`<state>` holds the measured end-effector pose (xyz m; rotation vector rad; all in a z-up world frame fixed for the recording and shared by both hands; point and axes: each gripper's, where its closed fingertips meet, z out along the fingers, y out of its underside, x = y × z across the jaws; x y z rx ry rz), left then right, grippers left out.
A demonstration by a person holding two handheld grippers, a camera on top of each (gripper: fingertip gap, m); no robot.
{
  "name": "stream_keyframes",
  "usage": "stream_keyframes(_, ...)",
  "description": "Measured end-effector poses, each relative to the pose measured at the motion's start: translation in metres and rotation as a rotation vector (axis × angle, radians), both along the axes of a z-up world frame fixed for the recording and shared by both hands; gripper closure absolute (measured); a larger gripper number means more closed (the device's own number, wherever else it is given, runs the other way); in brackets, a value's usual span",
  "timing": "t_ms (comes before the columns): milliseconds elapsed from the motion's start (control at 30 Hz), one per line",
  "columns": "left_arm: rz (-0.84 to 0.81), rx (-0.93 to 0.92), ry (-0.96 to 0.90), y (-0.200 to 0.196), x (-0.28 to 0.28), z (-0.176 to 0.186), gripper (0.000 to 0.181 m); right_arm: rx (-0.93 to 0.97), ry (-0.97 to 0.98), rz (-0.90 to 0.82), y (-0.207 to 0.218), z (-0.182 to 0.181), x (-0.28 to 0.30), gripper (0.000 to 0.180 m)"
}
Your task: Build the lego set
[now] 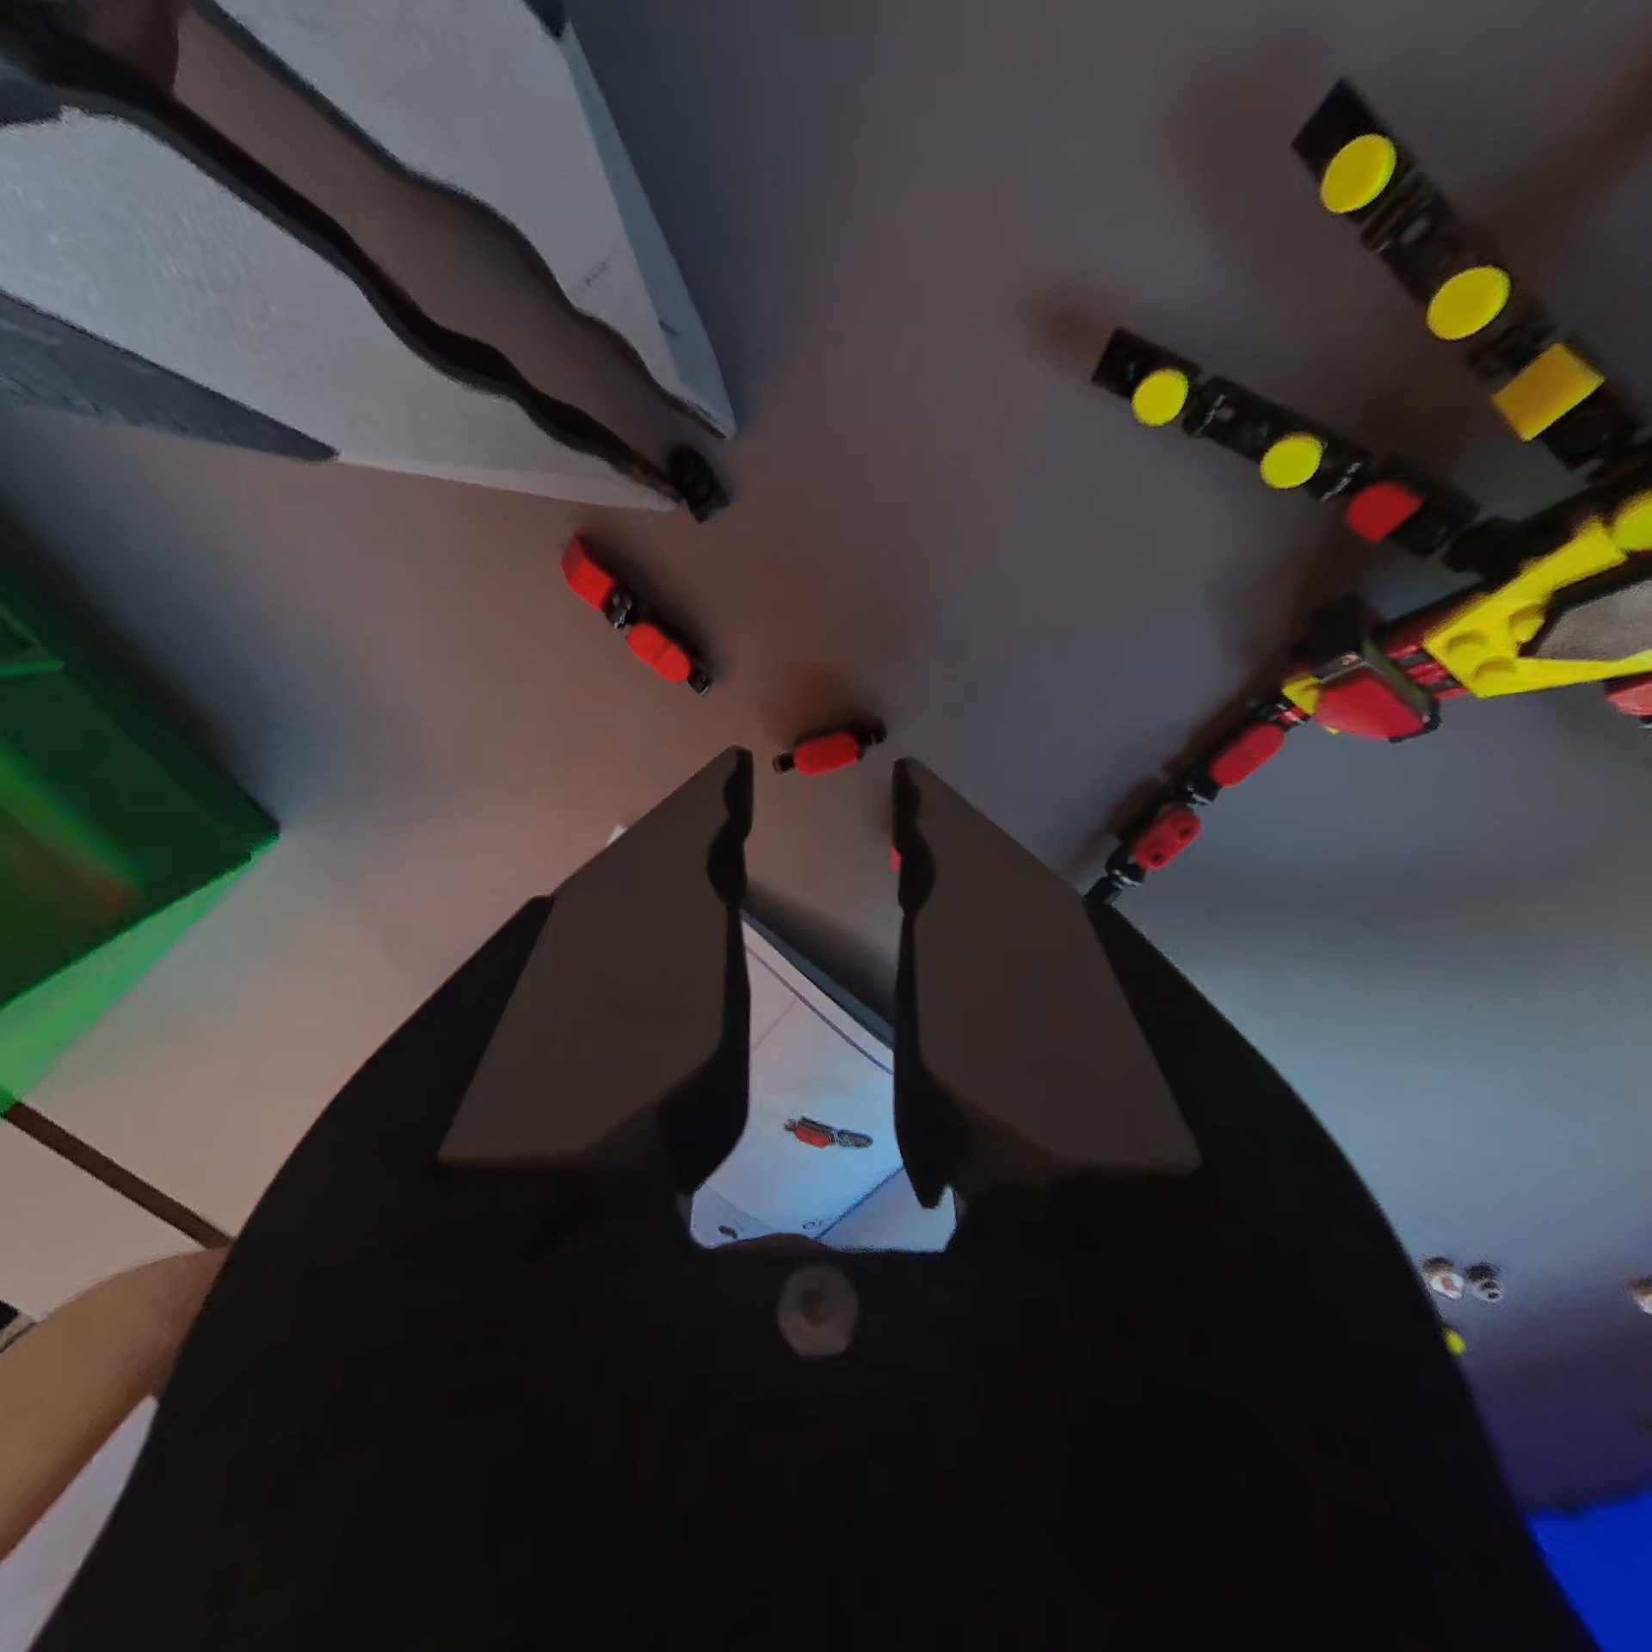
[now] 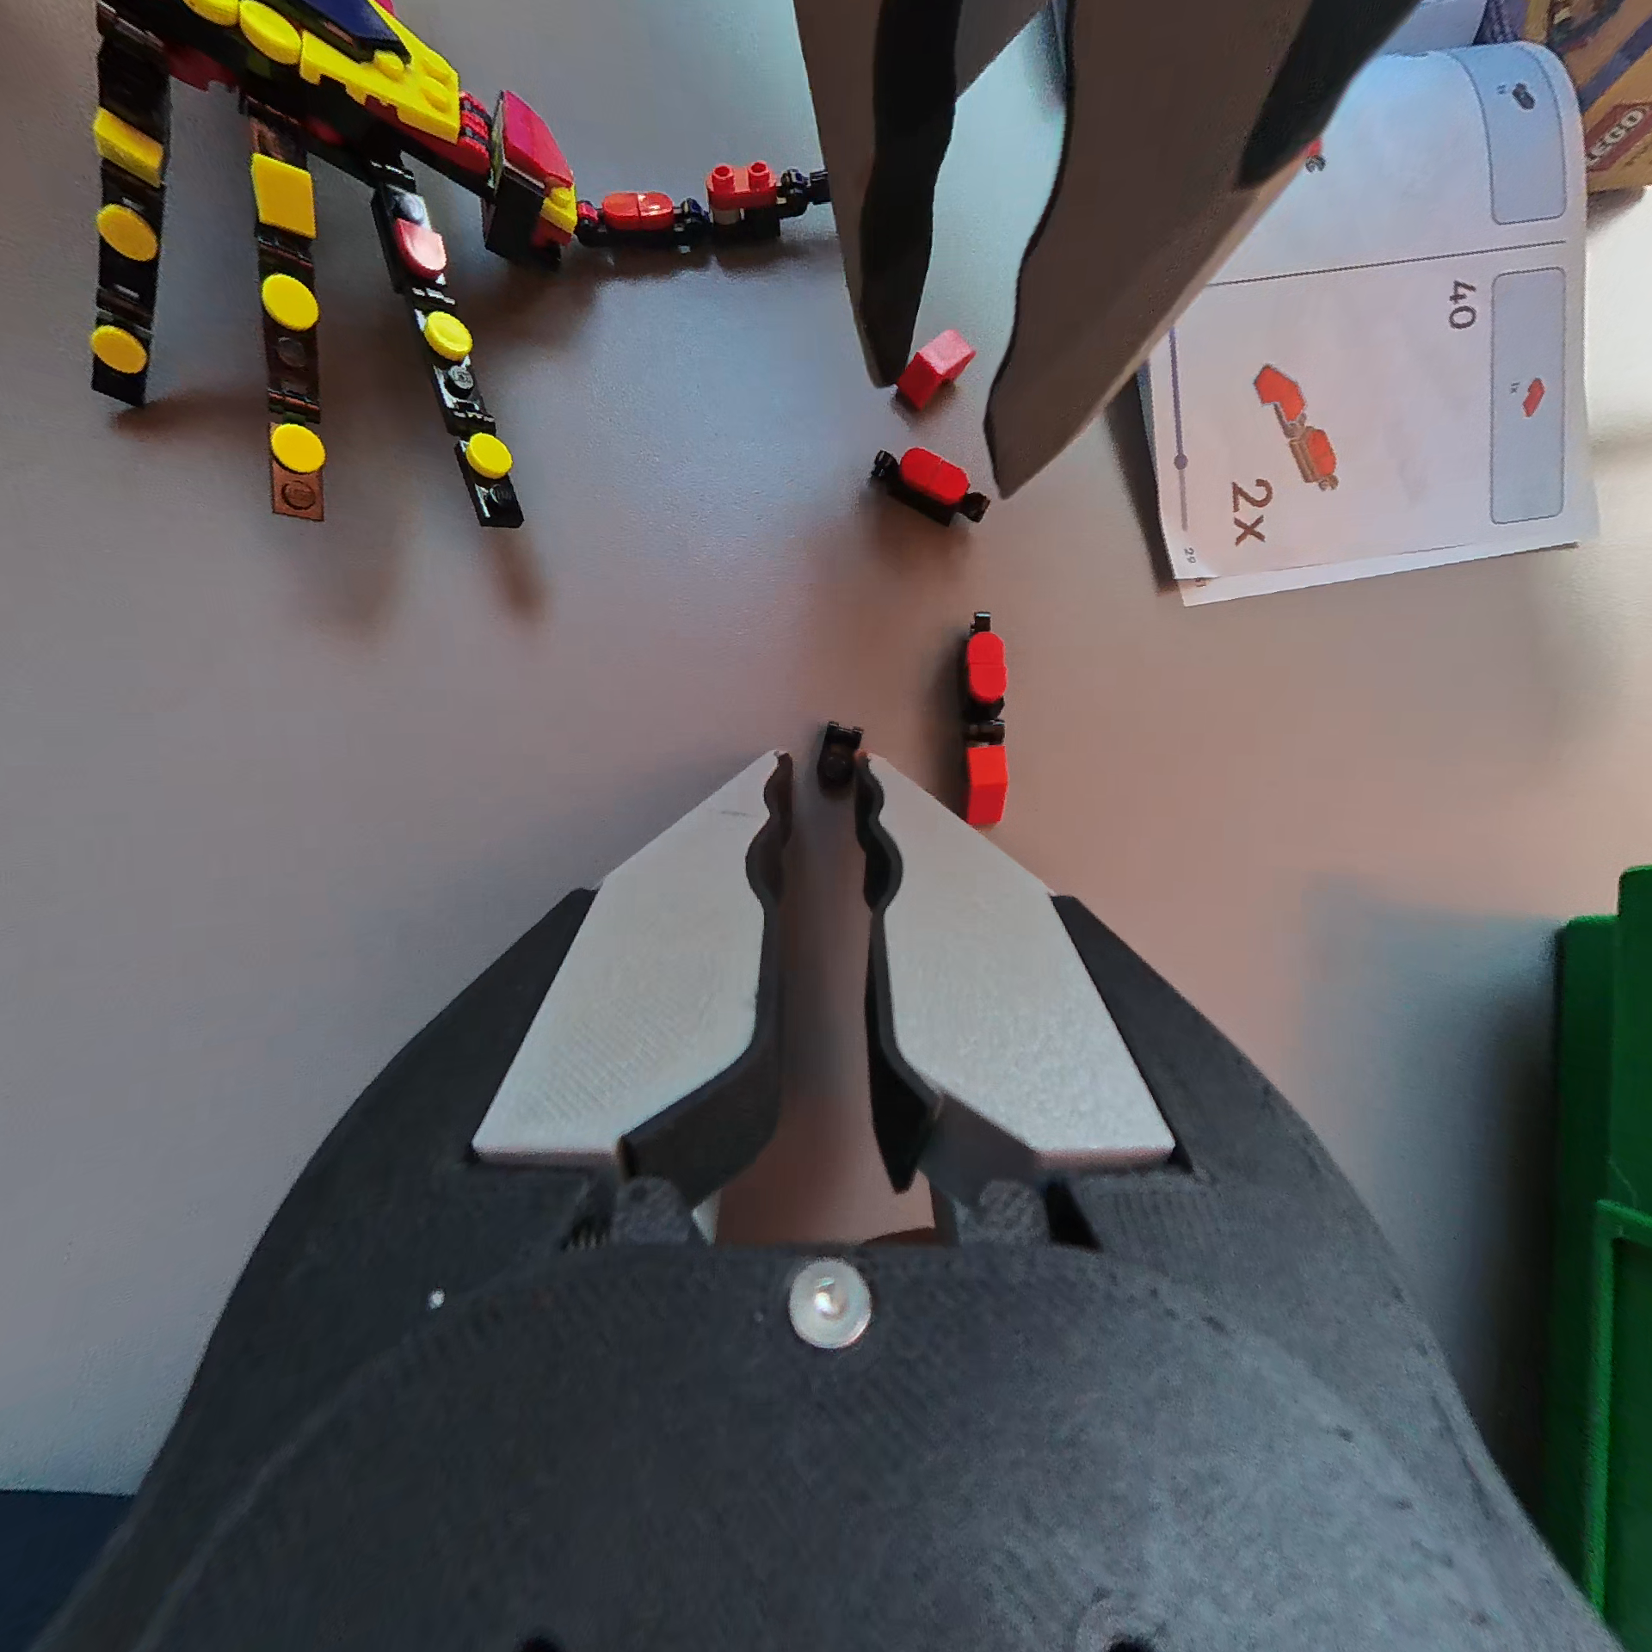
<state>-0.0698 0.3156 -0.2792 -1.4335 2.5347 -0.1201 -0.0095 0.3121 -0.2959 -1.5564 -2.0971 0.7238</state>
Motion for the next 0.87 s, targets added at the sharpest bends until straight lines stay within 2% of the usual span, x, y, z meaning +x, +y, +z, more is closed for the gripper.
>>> stream_keyframes(33, -0.014, -0.009, 0.011, -0.002, 0.002, -0.001, 0.152, 0.000, 0.000, 0.001, 0.000, 0.000, 0.000, 0.169)
stream_keyframes(233, -0.069, -0.004, 0.103, -0.004, -0.002, -0.018, 0.155, -0.009, 0.001, 0.002, -0.001, 0.001, 0.001, 0.169)
stream_keyframes(333, -0.055, -0.007, 0.123, 0.001, -0.004, -0.019, 0.167, -0.009, 0.001, 0.005, -0.001, 0.001, 0.001, 0.169)
stream_keyframes(433, 0.064, -0.026, 0.096, 0.006, -0.001, -0.020, 0.173, -0.011, 0.000, 0.007, -0.002, 0.001, 0.001, 0.169)
stream_keyframes(600, 0.395, -0.128, -0.013, 0.010, 0.007, -0.020, 0.174, -0.007, -0.005, -0.006, -0.001, 0.000, 0.000, 0.168)
stream_keyframes(733, 0.438, -0.131, -0.024, 0.005, 0.000, -0.019, 0.159, -0.020, -0.003, -0.017, -0.001, 0.000, -0.001, 0.167)
stream_keyframes(867, 0.438, -0.136, -0.026, 0.004, -0.002, -0.019, 0.156, -0.026, 0.002, -0.033, 0.000, 0.000, -0.003, 0.163)
